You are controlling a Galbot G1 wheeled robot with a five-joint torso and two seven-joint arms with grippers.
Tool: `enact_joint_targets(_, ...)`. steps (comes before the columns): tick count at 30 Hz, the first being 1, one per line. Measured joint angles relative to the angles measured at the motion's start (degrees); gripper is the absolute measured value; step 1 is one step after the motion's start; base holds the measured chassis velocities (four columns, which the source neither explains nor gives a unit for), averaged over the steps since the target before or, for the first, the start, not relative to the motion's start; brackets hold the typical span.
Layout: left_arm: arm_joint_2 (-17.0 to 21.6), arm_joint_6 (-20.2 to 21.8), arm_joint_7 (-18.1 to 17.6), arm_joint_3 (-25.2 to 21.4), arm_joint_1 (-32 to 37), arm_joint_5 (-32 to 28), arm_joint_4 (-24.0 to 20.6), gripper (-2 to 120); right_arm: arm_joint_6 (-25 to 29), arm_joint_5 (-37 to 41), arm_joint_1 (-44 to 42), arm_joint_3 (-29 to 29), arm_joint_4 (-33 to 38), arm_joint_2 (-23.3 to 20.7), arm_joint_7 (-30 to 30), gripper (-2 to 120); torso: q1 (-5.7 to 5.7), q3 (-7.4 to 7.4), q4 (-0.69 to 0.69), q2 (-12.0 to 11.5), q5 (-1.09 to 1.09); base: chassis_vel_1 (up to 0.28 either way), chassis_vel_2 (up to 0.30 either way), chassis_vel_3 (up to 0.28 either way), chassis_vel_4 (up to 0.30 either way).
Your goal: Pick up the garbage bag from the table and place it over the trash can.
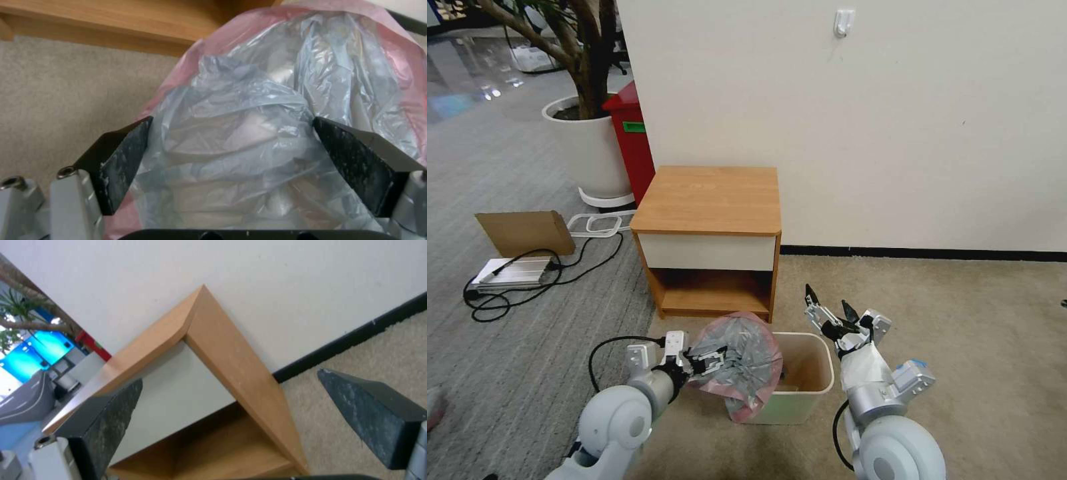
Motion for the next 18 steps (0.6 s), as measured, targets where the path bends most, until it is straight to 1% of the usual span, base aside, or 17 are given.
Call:
enact_joint_targets(3,-0.21,0.0,0.0,0.3,-0.22,0.4,0.49,91,0.13,0.0,-0.26,0.32,0.32,-0.06,0.0,100,0.0,0.0,0.0,0.0,0.0,0.0,0.0,0.0,0.0)
enact_joint_targets(6,-0.21,-0.01,0.03,0.25,-0.44,0.8,1.13,85,0.27,0.0,-0.47,0.45,0.36,-0.05,0.0,100,0.0,0.0,0.0,0.0,0.0,0.0,0.0,0.0,0.0)
enact_joint_targets(8,-0.18,-0.01,0.11,0.23,-0.72,0.82,1.74,77,0.33,-0.1,-0.51,0.38,0.36,0.04,0.0,100,0.0,0.0,0.0,0.0,0.0,0.0,0.0,0.0,0.0)
enact_joint_targets(9,-0.18,-0.01,0.11,0.23,-0.72,0.82,1.74,77,0.33,-0.1,-0.51,0.38,0.36,0.04,0.0,100,0.0,0.0,0.0,0.0,0.0,0.0,0.0,0.0,0.0)
enact_joint_targets(10,-0.18,-0.01,0.2,0.25,-0.89,0.82,2.05,74,0.35,-0.22,-0.53,0.31,0.36,0.09,0.0,100,0.0,0.0,0.0,0.0,0.0,0.0,0.0,0.0,0.0)
enact_joint_targets(11,-0.18,-0.01,0.24,0.29,-0.98,0.82,2.24,72,0.37,-0.31,-0.55,0.26,0.36,0.12,0.0,100,0.0,0.0,0.0,0.0,0.0,0.0,0.0,0.0,0.0)
enact_joint_targets(12,-0.2,-0.01,0.29,0.4,-1.1,0.82,2.47,68,0.41,-0.45,-0.6,0.17,0.37,0.16,0.0,100,0.0,0.0,0.0,0.0,0.01,0.0,0.0,0.0,0.0)
enact_joint_targets(13,-0.27,-0.02,0.49,0.69,-1.23,0.82,2.77,61,0.53,-0.72,-0.74,0.03,0.38,0.21,0.0,100,0.0,0.0,0.0,0.0,0.0,0.0,0.0,0.0,0.0)
enact_joint_targets(14,-0.27,-0.02,0.49,0.69,-1.23,0.82,2.77,61,0.53,-0.72,-0.74,0.03,0.38,0.21,0.0,100,0.0,0.0,0.0,0.0,0.0,0.0,0.0,0.0,0.0)
enact_joint_targets(16,-0.36,-0.02,1.17,1.33,-0.99,1.14,2.86,50,0.75,-1.1,-0.97,-0.11,0.38,0.27,0.0,100,0.0,0.0,0.0,0.0,0.0,0.0,0.0,0.0,0.0)
enact_joint_targets(18,-0.41,-0.02,1.57,1.76,-0.54,1.77,2.88,43,0.84,-1.2,-1.01,-0.12,0.38,0.29,0.0,100,0.0,0.0,0.0,0.0,0.0,0.0,0.0,0.0,0.0)
